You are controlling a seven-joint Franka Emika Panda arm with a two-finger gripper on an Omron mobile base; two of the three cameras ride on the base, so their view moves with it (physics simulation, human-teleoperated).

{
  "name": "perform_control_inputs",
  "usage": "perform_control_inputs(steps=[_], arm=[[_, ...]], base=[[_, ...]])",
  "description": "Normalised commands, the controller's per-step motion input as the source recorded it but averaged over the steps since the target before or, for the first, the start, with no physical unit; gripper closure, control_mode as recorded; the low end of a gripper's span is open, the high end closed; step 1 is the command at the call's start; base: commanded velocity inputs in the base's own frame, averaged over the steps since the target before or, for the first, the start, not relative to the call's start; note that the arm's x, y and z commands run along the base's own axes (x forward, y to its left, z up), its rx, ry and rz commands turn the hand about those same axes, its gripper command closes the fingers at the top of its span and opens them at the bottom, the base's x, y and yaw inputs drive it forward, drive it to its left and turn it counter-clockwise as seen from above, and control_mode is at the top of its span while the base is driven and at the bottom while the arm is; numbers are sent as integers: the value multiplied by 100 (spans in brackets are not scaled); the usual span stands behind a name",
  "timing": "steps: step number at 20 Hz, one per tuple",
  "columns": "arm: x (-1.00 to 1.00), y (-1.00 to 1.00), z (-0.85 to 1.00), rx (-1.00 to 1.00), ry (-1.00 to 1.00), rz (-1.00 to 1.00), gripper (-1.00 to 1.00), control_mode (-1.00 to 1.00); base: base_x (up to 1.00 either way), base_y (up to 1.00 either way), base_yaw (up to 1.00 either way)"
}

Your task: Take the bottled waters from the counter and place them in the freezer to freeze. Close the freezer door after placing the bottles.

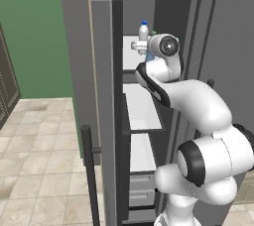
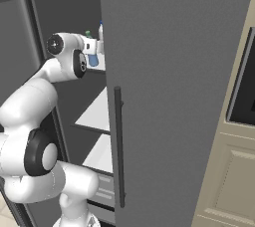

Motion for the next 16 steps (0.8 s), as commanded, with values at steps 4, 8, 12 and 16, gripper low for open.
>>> perform_control_inputs(steps=[4, 8, 12, 16], arm=[[0, 0, 0, 0, 0, 0, -100, -100], [0, 0, 0, 0, 0, 0, -100, -100], [0, 0, 0, 0, 0, 0, -100, -100], [0, 0, 0, 0, 0, 0, -100, -100]], base=[[0, 0, 0], [0, 0, 0], [0, 0, 0], [0, 0, 0]])
